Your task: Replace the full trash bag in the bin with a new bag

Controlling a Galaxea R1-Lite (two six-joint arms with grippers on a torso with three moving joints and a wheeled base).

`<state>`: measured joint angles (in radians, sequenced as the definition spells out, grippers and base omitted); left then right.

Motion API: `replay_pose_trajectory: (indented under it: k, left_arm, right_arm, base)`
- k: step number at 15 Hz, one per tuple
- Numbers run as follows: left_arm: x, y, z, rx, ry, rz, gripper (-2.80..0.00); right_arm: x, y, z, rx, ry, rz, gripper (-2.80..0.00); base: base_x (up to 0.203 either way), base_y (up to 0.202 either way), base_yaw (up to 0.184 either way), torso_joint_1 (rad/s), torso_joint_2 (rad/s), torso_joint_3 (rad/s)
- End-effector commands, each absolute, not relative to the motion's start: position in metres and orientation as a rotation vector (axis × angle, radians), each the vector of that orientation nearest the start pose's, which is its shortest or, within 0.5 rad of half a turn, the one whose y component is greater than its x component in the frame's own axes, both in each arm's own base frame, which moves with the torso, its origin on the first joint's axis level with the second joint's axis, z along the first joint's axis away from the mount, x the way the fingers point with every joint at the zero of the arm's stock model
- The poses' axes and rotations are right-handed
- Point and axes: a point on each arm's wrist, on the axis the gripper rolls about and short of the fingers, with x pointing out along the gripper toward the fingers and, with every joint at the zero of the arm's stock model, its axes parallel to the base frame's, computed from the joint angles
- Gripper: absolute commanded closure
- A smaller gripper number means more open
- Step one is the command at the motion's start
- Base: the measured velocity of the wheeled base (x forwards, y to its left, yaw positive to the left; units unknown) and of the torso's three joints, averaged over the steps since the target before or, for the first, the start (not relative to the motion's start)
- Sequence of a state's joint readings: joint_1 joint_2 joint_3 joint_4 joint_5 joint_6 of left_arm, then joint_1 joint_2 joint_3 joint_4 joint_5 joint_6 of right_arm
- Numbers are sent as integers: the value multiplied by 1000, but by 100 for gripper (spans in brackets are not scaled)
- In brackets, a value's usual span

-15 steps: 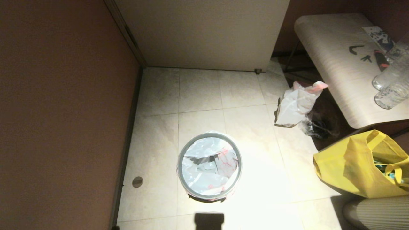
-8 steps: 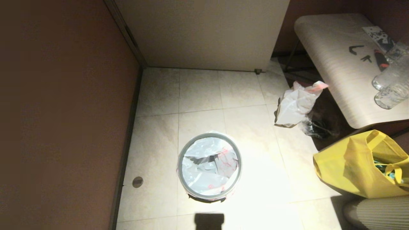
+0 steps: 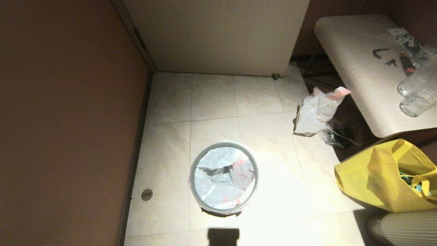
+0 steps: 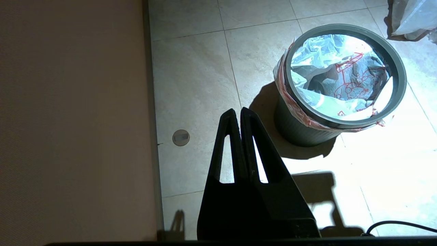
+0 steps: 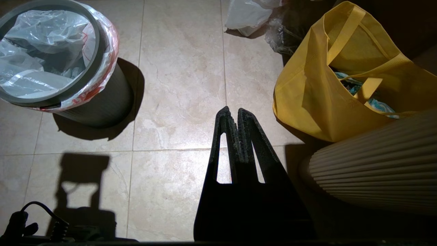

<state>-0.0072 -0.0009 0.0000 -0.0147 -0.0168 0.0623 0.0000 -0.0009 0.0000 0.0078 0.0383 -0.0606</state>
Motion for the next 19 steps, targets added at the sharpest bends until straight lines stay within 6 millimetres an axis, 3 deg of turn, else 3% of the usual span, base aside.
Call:
replay_pose_trajectory:
  k: [1, 19]
  left_arm:
    - [-22, 0, 74, 63, -2, -24, 0]
    - [-22, 0, 74, 63, -2, -23, 0]
  right_arm:
    - [-23, 1, 75, -63, 8, 40, 0]
    - [-23, 1, 75, -55, 8, 39, 0]
  base:
    - [0, 0, 0, 0, 0, 0]
    - [0, 0, 0, 0, 0, 0]
